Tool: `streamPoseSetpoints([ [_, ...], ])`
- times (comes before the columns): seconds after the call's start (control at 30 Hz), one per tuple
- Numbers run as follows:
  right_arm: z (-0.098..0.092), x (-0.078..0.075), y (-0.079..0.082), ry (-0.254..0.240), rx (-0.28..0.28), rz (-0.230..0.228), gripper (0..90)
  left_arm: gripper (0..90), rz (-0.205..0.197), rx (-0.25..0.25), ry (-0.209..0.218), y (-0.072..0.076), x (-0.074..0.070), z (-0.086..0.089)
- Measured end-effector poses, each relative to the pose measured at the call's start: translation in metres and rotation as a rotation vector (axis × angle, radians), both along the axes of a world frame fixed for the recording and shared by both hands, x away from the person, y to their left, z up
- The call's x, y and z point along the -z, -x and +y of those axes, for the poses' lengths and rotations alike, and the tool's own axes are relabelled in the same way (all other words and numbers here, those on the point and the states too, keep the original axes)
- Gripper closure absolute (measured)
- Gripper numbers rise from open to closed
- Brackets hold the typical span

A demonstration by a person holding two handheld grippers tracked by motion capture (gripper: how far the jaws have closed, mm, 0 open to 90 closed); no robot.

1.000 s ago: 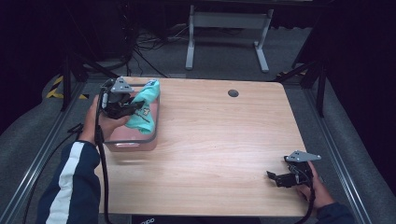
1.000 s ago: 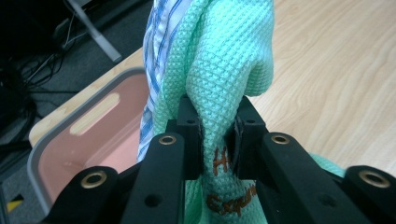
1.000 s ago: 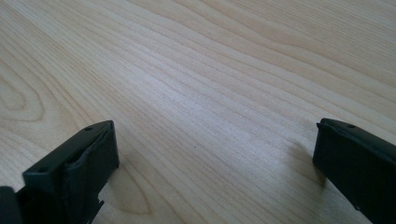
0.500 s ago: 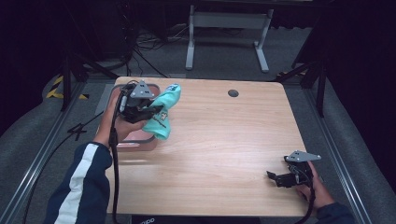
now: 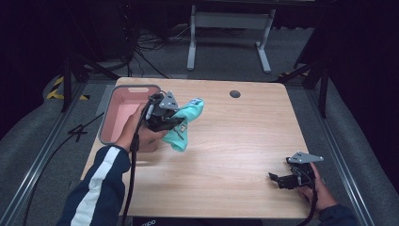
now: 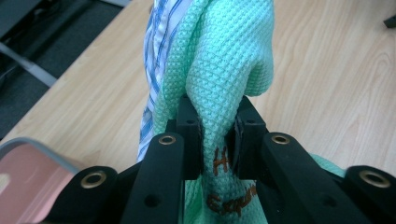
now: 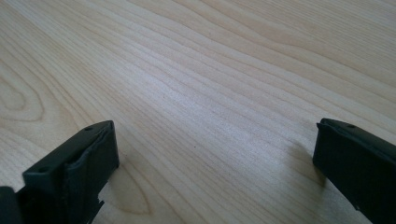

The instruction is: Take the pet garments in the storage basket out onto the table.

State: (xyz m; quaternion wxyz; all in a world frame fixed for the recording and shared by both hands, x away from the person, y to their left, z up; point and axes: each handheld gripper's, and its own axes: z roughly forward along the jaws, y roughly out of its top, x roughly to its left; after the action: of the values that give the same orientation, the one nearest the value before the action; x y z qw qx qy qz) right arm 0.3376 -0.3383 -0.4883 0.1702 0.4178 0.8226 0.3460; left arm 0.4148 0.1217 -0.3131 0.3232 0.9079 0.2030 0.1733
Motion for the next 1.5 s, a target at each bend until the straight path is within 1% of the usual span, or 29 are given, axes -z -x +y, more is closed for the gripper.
streamPoseSetpoints([
  [0.23, 0.0, 0.0, 0.0, 0.0, 0.0, 0.0, 0.6, 76.8, 0.027, 0.044, -0.026, -0.002, 0.012, -0.022],
  [0.3, 0.0, 0.0, 0.0, 0.0, 0.0, 0.0, 0.6, 76.8, 0.04, 0.054, -0.035, -0.004, 0.016, -0.028],
  [0.33, 0.0, 0.0, 0.0, 0.0, 0.0, 0.0, 0.6, 76.7, 0.044, 0.057, -0.032, -0.004, 0.019, -0.031],
  [0.4, 0.0, 0.0, 0.0, 0.0, 0.0, 0.0, 0.6, 76.6, 0.061, 0.07, -0.038, -0.006, 0.024, -0.037],
  [0.43, 0.0, 0.0, 0.0, 0.0, 0.0, 0.0, 0.6, 76.6, 0.067, 0.072, -0.041, -0.008, 0.029, -0.043],
  [0.47, 0.0, 0.0, 0.0, 0.0, 0.0, 0.0, 0.6, 76.6, 0.067, 0.072, -0.041, -0.008, 0.029, -0.043],
  [0.5, 0.0, 0.0, 0.0, 0.0, 0.0, 0.0, 0.6, 76.6, 0.08, 0.075, -0.044, -0.009, 0.033, -0.046],
  [0.63, 0.0, 0.0, 0.0, 0.0, 0.0, 0.0, 0.6, 76.4, 0.104, 0.083, -0.064, -0.014, 0.046, -0.058],
  [0.67, 0.0, 0.0, 0.0, 0.0, 0.0, 0.0, 0.6, 76.4, 0.108, 0.08, -0.07, -0.014, 0.048, -0.059],
  [0.7, 0.0, 0.0, 0.0, 0.0, 0.0, 0.0, 0.6, 76.4, 0.121, 0.075, -0.072, -0.016, 0.053, -0.064],
  [0.77, 0.0, 0.0, 0.0, 0.0, 0.0, 0.0, 0.6, 76.4, 0.133, 0.075, -0.074, -0.018, 0.061, -0.068],
  [0.8, 0.0, 0.0, 0.0, 0.0, 0.0, 0.0, 0.6, 76.4, 0.133, 0.075, -0.074, -0.018, 0.061, -0.068],
  [0.83, 0.0, 0.0, 0.0, 0.0, 0.0, 0.0, 0.6, 76.3, 0.146, 0.078, -0.083, -0.02, 0.067, -0.072],
  [0.87, 0.0, 0.0, 0.0, 0.0, 0.0, 0.0, 0.6, 76.2, 0.152, 0.08, -0.087, -0.02, 0.069, -0.075],
  [0.9, 0.0, 0.0, 0.0, 0.0, 0.0, 0.0, 0.6, 76.1, 0.152, 0.08, -0.087, -0.02, 0.069, -0.075],
  [1.1, 0.0, 0.0, 0.0, 0.0, 0.0, 0.0, 0.6, 75.4, 0.183, 0.098, -0.114, -0.022, 0.086, -0.087],
  [1.17, 0.0, 0.0, 0.0, 0.0, 0.0, 0.0, 0.6, 74.7, 0.191, 0.099, -0.117, -0.022, 0.091, -0.09],
  [1.2, 0.0, 0.0, 0.0, 0.0, 0.0, 0.0, 0.6, 74.0, 0.192, 0.107, -0.119, -0.023, 0.093, -0.091],
  [1.3, 0.0, 0.0, 0.0, 0.0, 0.0, 0.0, 0.6, 72.8, 0.203, 0.106, -0.107, -0.022, 0.098, -0.095],
  [1.33, 0.0, 0.0, 0.0, 0.0, 0.0, 0.0, 0.6, 72.5, 0.204, 0.11, -0.117, -0.022, 0.1, -0.096],
  [1.43, 0.0, 0.0, 0.0, 0.0, -0.001, -0.001, 0.6, 71.3, 0.214, 0.116, -0.126, -0.022, 0.105, -0.1],
  [1.5, 0.0, 0.0, 0.0, 0.0, -0.001, 0.0, 0.6, 70.3, 0.216, 0.113, -0.121, -0.021, 0.108, -0.101],
])
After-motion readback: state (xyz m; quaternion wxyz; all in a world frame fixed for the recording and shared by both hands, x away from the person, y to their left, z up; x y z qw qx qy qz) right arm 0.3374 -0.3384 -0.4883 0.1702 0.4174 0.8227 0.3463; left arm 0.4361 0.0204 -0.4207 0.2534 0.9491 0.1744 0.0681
